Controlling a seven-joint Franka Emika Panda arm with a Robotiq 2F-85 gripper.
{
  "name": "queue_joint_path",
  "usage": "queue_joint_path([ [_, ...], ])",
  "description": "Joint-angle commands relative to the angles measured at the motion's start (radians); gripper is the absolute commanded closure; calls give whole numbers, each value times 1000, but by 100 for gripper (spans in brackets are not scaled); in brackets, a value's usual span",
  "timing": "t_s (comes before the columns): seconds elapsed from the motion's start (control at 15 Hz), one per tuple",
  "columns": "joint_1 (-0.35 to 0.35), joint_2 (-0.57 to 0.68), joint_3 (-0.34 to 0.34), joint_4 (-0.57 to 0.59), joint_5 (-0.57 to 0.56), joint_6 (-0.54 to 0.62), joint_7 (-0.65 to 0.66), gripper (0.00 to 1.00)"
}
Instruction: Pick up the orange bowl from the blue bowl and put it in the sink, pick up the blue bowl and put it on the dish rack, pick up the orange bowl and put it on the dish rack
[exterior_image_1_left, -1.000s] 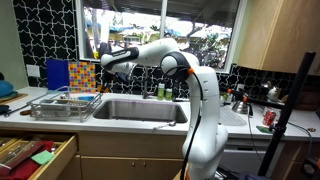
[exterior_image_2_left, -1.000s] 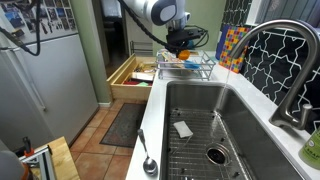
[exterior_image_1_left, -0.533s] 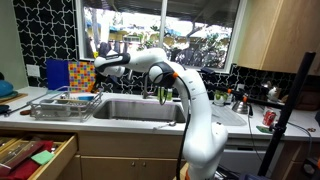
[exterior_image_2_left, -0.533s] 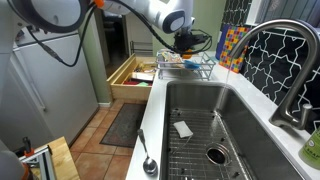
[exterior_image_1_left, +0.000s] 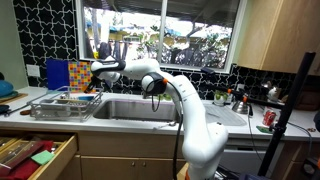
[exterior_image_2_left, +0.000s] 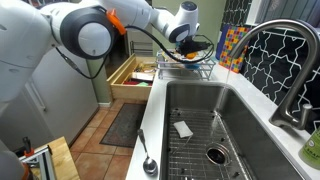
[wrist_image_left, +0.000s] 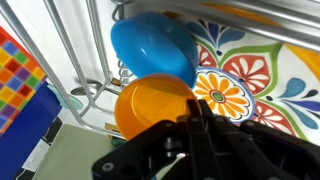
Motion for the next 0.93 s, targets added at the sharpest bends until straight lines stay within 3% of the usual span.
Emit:
queue_joint_path([
  [0.0,-18,88,38,116,22,-16,-2,99],
  [0.87,-27,197,68,257,33,-108,35,99],
])
